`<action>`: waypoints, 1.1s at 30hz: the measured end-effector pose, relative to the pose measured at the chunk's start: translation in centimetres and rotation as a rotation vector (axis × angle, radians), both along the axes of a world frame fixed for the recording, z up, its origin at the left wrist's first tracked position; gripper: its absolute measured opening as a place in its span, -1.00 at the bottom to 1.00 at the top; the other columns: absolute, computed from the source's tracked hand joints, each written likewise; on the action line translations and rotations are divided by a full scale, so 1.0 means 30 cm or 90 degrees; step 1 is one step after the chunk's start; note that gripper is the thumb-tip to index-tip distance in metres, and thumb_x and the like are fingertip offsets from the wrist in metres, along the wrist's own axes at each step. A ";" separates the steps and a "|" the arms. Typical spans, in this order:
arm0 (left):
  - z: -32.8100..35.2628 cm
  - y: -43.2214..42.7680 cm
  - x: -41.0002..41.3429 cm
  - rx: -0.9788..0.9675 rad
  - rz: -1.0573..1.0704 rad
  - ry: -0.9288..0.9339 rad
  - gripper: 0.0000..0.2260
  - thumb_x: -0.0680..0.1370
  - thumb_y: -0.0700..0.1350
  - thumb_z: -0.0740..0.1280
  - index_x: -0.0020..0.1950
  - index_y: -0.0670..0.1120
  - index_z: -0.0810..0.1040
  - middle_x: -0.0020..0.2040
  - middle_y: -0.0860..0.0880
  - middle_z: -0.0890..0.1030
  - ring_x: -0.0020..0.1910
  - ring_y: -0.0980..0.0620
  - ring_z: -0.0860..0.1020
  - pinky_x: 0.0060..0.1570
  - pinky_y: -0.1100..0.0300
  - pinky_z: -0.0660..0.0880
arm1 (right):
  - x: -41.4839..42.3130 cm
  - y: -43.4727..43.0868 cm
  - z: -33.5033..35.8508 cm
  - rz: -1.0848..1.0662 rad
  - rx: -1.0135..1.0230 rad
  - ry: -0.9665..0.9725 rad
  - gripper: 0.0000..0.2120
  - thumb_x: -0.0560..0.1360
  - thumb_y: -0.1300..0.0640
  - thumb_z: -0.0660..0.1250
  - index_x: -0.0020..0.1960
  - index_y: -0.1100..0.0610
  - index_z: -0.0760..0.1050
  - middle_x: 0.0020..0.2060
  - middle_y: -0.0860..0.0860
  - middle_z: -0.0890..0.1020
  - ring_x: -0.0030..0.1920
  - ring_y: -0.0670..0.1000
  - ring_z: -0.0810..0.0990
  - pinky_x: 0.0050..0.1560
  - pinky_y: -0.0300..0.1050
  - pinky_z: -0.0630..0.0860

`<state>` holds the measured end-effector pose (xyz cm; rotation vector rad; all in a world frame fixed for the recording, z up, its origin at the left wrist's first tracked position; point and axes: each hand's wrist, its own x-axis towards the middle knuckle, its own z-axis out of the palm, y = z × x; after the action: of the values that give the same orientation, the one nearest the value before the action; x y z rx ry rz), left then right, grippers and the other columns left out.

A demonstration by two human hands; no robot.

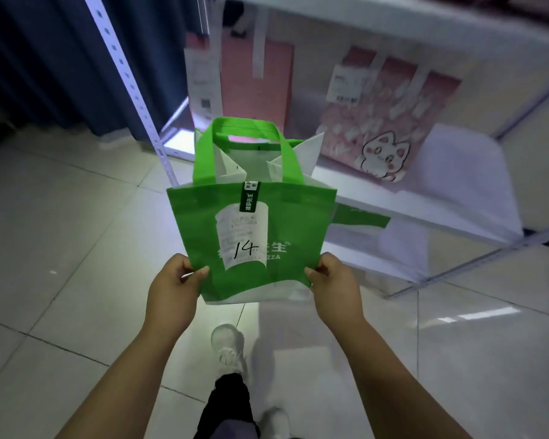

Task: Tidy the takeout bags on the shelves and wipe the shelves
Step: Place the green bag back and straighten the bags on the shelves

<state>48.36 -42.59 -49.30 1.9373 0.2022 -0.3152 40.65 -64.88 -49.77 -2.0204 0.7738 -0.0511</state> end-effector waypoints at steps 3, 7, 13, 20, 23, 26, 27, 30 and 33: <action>0.155 0.025 0.001 -0.027 0.003 -0.043 -0.76 0.51 -0.19 0.34 -0.31 0.08 0.47 -0.22 0.07 0.63 -0.12 -0.07 0.61 -0.02 -0.22 0.54 | 0.007 0.019 0.158 -0.012 -0.019 -0.055 -0.79 0.51 0.24 0.27 -0.28 0.14 0.34 -0.42 -0.01 0.44 -0.40 -0.05 0.34 -0.45 -0.34 0.27; 0.346 0.050 0.051 -0.052 0.013 -0.109 -0.78 0.50 -0.20 0.33 -0.29 0.05 0.46 -0.23 0.08 0.64 -0.12 -0.10 0.61 -0.02 -0.24 0.53 | 0.054 0.044 0.355 -0.003 -0.041 -0.115 -0.77 0.52 0.22 0.29 -0.29 0.07 0.36 -0.38 -0.01 0.52 -0.36 -0.02 0.44 -0.36 -0.21 0.37; 0.593 0.067 0.200 -0.085 0.009 -0.233 -0.85 0.50 -0.17 0.33 -0.22 0.04 0.49 -0.15 0.04 0.65 -0.10 -0.05 0.62 -0.01 -0.19 0.55 | 0.200 0.055 0.614 0.018 -0.098 -0.225 -0.78 0.51 0.29 0.24 -0.22 0.02 0.45 -0.33 -0.06 0.58 -0.32 0.02 0.54 -0.36 -0.17 0.46; 0.857 0.072 0.423 -0.111 0.009 -0.369 -0.83 0.50 -0.17 0.34 -0.26 -0.03 0.41 -0.18 -0.12 0.63 -0.12 -0.22 0.59 -0.07 -0.24 0.53 | 0.406 0.081 0.869 0.012 -0.150 -0.354 -0.80 0.50 0.28 0.28 -0.26 0.07 0.42 -0.36 -0.03 0.56 -0.37 -0.05 0.48 -0.39 -0.21 0.44; 0.963 0.085 0.529 -0.094 -0.016 -0.420 -0.83 0.48 -0.12 0.37 -0.26 0.01 0.42 -0.20 -0.10 0.63 -0.13 -0.22 0.59 -0.09 -0.15 0.54 | 0.494 0.095 0.964 -0.001 -0.189 -0.415 -0.84 0.49 0.25 0.31 -0.25 0.12 0.44 -0.34 0.03 0.59 -0.32 0.05 0.52 -0.27 -0.03 0.50; 1.053 0.104 0.624 -0.087 -0.048 -0.471 -0.85 0.48 -0.10 0.37 -0.24 0.00 0.44 -0.23 -0.10 0.63 -0.17 -0.25 0.58 -0.15 -0.18 0.56 | 0.572 0.098 1.042 -0.006 -0.191 -0.448 -0.89 0.49 0.25 0.32 -0.20 0.11 0.50 -0.28 -0.01 0.63 -0.21 0.08 0.60 -0.17 0.04 0.56; 1.076 0.111 0.652 -0.088 -0.050 -0.483 -0.86 0.48 -0.09 0.37 -0.23 -0.01 0.44 -0.23 -0.12 0.63 -0.17 -0.26 0.58 -0.17 -0.19 0.55 | 0.596 0.101 1.064 -0.001 -0.193 -0.456 -0.89 0.49 0.25 0.33 -0.20 0.11 0.51 -0.27 0.00 0.64 -0.20 0.09 0.61 -0.15 0.07 0.58; 1.123 0.125 0.731 -0.124 -0.063 -0.485 -0.87 0.49 -0.10 0.37 -0.21 -0.03 0.45 -0.18 -0.18 0.63 -0.13 -0.29 0.58 -0.14 -0.25 0.54 | 0.655 0.118 1.119 0.005 -0.212 -0.480 -0.88 0.49 0.24 0.33 -0.20 0.09 0.52 -0.28 -0.02 0.64 -0.21 0.07 0.61 -0.14 0.10 0.58; 1.158 0.121 0.798 -0.142 -0.084 -0.491 -0.86 0.50 -0.13 0.36 -0.24 -0.03 0.44 -0.19 -0.17 0.64 -0.16 -0.26 0.59 -0.11 -0.24 0.54 | 0.707 0.123 1.168 -0.004 -0.222 -0.509 -0.86 0.49 0.25 0.32 -0.21 0.08 0.52 -0.28 -0.01 0.63 -0.21 0.06 0.60 -0.14 0.13 0.58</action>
<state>72.30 -38.95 -14.55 1.7207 -0.4486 0.3227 61.88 -61.19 -14.74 -2.0592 0.2615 -0.9896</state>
